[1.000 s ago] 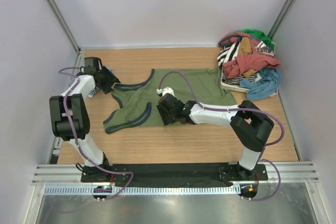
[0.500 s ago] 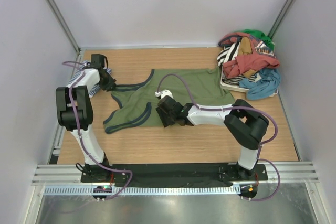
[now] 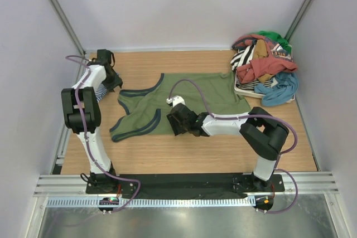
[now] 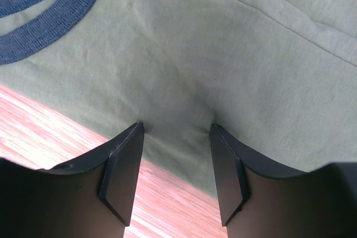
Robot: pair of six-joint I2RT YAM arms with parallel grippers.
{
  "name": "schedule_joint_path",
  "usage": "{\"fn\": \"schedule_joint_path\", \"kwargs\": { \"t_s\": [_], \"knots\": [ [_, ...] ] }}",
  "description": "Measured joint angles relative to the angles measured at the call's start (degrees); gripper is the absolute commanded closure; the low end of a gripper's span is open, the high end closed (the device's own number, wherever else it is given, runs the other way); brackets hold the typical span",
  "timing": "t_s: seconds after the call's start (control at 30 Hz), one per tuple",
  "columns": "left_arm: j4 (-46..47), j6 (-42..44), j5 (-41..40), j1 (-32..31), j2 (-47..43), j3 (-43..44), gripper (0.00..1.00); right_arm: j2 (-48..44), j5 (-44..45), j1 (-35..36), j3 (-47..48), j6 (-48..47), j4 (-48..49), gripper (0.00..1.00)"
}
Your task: Fold and stack the tank tops
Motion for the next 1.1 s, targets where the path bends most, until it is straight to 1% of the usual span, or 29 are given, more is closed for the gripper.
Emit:
{"fn": "schedule_joint_path", "kwargs": {
  "t_s": [0.07,0.1,0.17,0.33,0.37,0.43,0.47,0.53,0.6,0.63,0.7,0.73,0.77,0.87,0.9,0.97,1.1],
  "knots": [
    [-0.42,-0.39,-0.68,-0.59,-0.31,-0.04,0.50,-0.13,0.02,0.00,-0.39,-0.09,0.57,0.43],
    [-0.70,-0.42,-1.18,-1.05,-0.59,-0.33,0.50,-0.20,0.02,0.00,-0.57,-0.22,0.85,0.43],
    [-1.14,-0.31,-2.89,-2.84,-1.62,-1.49,0.50,-0.20,0.02,0.00,-0.70,-0.35,1.22,0.43],
    [-1.49,-0.11,-5.44,-8.09,-3.32,-4.17,0.60,-0.20,0.02,0.00,-0.81,-0.44,1.70,0.43],
    [-1.49,-0.04,-6.03,-9.01,-3.32,-4.74,0.60,-0.20,0.02,0.00,-0.83,-0.44,1.77,0.43],
    [-1.57,0.07,-7.02,-10.25,-3.28,-5.75,0.57,-0.17,0.00,0.00,-0.83,-0.44,1.86,0.43],
    [-1.84,0.13,-7.52,-10.67,-3.19,-5.99,0.54,-0.17,0.00,0.00,-0.83,-0.44,1.88,0.43],
    [-1.90,0.24,-8.68,-10.91,-2.49,-5.90,0.54,-0.15,0.00,0.00,-0.83,-0.44,1.88,0.43],
    [-2.19,0.42,-10.14,-10.78,-0.59,-4.72,0.63,-0.15,0.02,0.00,-0.83,-0.44,1.90,0.43],
    [-2.58,0.66,-10.97,-10.69,1.40,-3.54,0.73,-0.15,0.02,0.00,-0.83,-0.46,1.90,0.43],
    [-2.67,1.07,-11.50,-10.60,3.48,-2.56,0.83,-0.15,0.02,0.00,-0.83,-0.44,1.92,0.43],
    [-2.82,1.09,-11.74,-10.60,4.09,-1.46,0.90,-0.15,0.02,0.00,-0.85,-0.46,2.01,0.43],
    [-2.67,1.25,-12.04,-10.67,4.33,-0.85,0.99,-0.13,0.02,0.00,-0.85,-0.46,2.08,0.43],
    [-3.10,1.53,-12.63,-10.71,4.87,-0.70,1.00,-0.04,0.07,0.00,-0.85,-0.46,2.25,0.44],
    [-3.13,1.57,-12.74,-10.69,4.87,-0.70,1.00,0.00,0.04,0.00,-0.85,-0.46,2.29,0.46],
    [-3.32,1.60,-12.79,-10.58,4.87,-0.70,1.00,0.11,0.28,-0.02,-0.83,-0.48,2.32,0.47],
    [-6.08,1.77,-12.52,-9.35,4.87,1.11,1.00,0.55,0.70,-0.02,-0.44,-0.48,2.29,0.47]
  ]
}}
